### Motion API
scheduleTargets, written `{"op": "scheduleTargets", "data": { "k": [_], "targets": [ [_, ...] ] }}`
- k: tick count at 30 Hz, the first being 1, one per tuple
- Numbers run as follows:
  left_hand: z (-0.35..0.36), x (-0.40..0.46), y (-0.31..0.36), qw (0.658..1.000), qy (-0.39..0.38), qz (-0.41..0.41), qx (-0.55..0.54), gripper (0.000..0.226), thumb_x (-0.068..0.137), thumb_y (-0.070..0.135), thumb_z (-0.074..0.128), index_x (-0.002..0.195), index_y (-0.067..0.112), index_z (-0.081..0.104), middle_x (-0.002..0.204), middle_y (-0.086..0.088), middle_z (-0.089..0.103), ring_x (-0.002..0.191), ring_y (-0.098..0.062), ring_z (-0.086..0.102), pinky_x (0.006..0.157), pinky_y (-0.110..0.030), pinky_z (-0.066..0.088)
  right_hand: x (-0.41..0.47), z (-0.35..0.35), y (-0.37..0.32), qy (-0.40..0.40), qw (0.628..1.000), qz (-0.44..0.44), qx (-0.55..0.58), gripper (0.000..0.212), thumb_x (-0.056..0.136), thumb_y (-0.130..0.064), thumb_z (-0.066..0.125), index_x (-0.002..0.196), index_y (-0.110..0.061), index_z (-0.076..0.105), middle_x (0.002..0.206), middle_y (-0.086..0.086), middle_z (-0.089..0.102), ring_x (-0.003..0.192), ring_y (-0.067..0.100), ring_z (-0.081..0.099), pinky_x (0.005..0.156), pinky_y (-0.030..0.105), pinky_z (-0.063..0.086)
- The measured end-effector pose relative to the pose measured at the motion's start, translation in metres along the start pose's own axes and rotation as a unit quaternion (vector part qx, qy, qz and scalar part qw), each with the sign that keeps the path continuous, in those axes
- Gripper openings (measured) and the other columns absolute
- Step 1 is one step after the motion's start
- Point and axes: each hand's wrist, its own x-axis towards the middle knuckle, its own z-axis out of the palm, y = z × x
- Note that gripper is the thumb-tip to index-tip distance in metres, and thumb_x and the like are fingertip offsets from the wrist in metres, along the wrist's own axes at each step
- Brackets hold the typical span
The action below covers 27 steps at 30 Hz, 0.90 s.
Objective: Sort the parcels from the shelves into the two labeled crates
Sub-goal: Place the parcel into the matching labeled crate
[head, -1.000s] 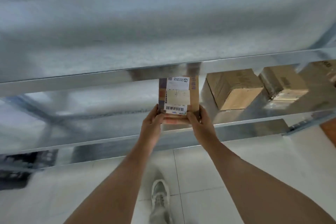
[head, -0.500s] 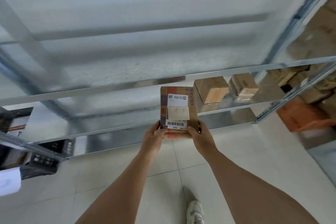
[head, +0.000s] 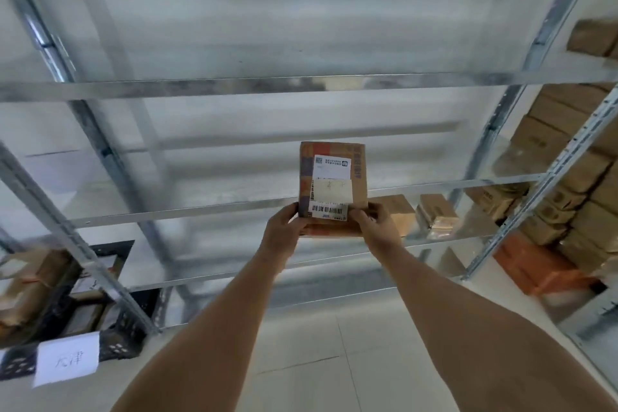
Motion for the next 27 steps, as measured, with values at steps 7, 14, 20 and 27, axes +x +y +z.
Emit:
{"op": "scheduleTargets", "data": {
  "k": [7, 14, 20, 27],
  "targets": [
    [-0.042, -0.061, 0.039, 0.999, 0.017, 0.048, -0.003, 0.042, 0.091, -0.006, 0.051, 0.117, 0.022, 0.069, 0.111, -0.003, 0.075, 0.096, -0.013, 0.072, 0.080, -0.024, 0.057, -0.040, 0.028, -0.048, -0.040, 0.998, -0.042, 0.021, 0.064, 0.087, -0.053, 0.069, 0.136, -0.019, 0.043, 0.123, -0.001, 0.065, 0.105, 0.019, 0.066, 0.093, 0.040, 0.056],
    [-0.108, -0.106, 0.019, 0.997, 0.075, 0.032, -0.009, 0.066, 0.087, -0.017, 0.047, 0.125, 0.034, 0.064, 0.118, -0.006, 0.071, 0.107, -0.026, 0.070, 0.088, -0.042, 0.060, -0.086, 0.098, -0.055, -0.098, 0.993, -0.057, 0.036, 0.056, 0.091, -0.046, 0.065, 0.142, -0.029, 0.047, 0.117, -0.004, 0.070, 0.097, 0.015, 0.071, 0.079, 0.030, 0.060],
    [-0.198, -0.124, 0.005, 0.994, 0.112, -0.001, -0.014, 0.053, 0.089, -0.006, 0.049, 0.132, 0.023, 0.058, 0.112, -0.007, 0.074, 0.104, -0.026, 0.072, 0.084, -0.039, 0.061, -0.116, 0.190, -0.067, -0.125, 0.990, -0.057, 0.014, 0.055, 0.093, -0.046, 0.062, 0.141, -0.025, 0.046, 0.116, -0.006, 0.068, 0.092, 0.014, 0.071, 0.073, 0.026, 0.058],
    [-0.360, -0.144, -0.003, 0.984, 0.167, -0.024, -0.060, 0.029, 0.102, 0.005, 0.036, 0.101, 0.020, 0.061, 0.090, -0.007, 0.073, 0.072, -0.013, 0.072, 0.048, -0.020, 0.054, -0.160, 0.363, -0.094, -0.115, 0.993, -0.031, 0.009, 0.041, 0.093, -0.048, 0.060, 0.124, -0.022, 0.053, 0.101, -0.007, 0.066, 0.083, 0.009, 0.067, 0.067, 0.025, 0.055]
  ]
}}
